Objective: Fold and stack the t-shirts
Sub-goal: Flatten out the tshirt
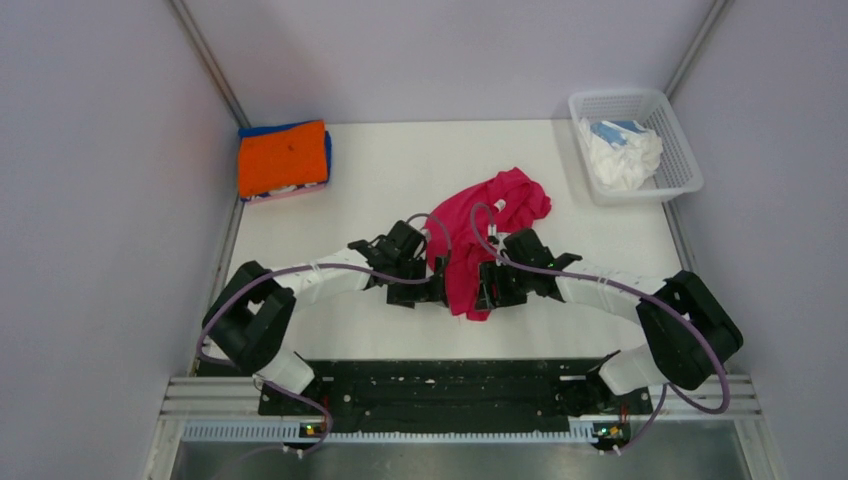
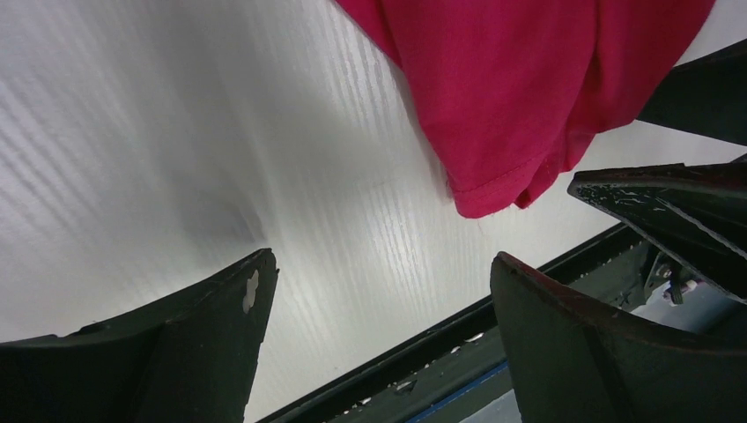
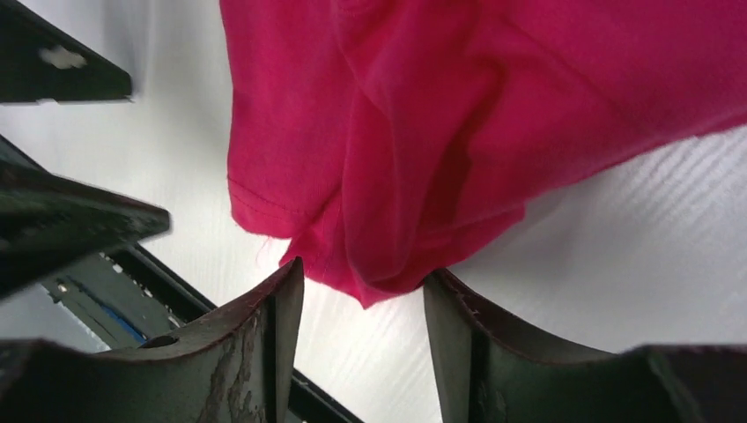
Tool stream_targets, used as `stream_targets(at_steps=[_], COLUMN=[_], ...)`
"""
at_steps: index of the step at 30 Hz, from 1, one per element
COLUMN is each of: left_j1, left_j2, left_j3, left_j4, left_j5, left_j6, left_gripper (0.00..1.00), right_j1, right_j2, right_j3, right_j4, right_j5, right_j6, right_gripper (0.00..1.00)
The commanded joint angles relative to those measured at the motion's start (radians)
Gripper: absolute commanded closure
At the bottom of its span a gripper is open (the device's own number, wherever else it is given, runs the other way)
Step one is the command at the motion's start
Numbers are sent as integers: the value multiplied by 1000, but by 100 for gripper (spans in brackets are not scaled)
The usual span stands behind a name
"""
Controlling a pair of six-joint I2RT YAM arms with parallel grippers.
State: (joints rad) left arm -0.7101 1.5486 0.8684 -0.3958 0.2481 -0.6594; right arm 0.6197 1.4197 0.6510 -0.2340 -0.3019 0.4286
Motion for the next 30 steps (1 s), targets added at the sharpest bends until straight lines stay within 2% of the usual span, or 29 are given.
stream_targets(at_steps=[1,4,7,8,10,17,20,28,29,30], left_j1=[-62,-93,-104,-103,-106,-142,-159,-211,-215,-221], left_j2=[83,147,192,206,225,257,285,356,364,374], left_j3=[92,154,200,206,216,231,244,330,347,368], left_j4=[48,19,-10,-9,-5,-22,-49,-186,-212,-249], left_j5=[21,-7,-34,-36,-33,-78,-107,-282,-328,-383], left_j6=[-25,-14,-9,-11,-9,-10,-33,-50,-57,-64], left_gripper=[6,8,12,13,17,42,44,58,65,83], right_j1=[5,5,5,4,5,-12,-37,-114,-116,-122], right_j2=[64,41,-23,-44,-86,-150,-180,-229,-241,-253], right_j3=[-2,-6,-9,-11,-15,15,24,33,32,31], right_j4=[65,36,-19,-36,-61,-102,-104,-98,-101,-107], right_j5=[-39,19,99,117,151,170,201,233,256,277], right_j6=[-2,6,8,10,24,32,36,37,33,26], right_gripper=[56,83,98,100,100,100,100,100,100,100])
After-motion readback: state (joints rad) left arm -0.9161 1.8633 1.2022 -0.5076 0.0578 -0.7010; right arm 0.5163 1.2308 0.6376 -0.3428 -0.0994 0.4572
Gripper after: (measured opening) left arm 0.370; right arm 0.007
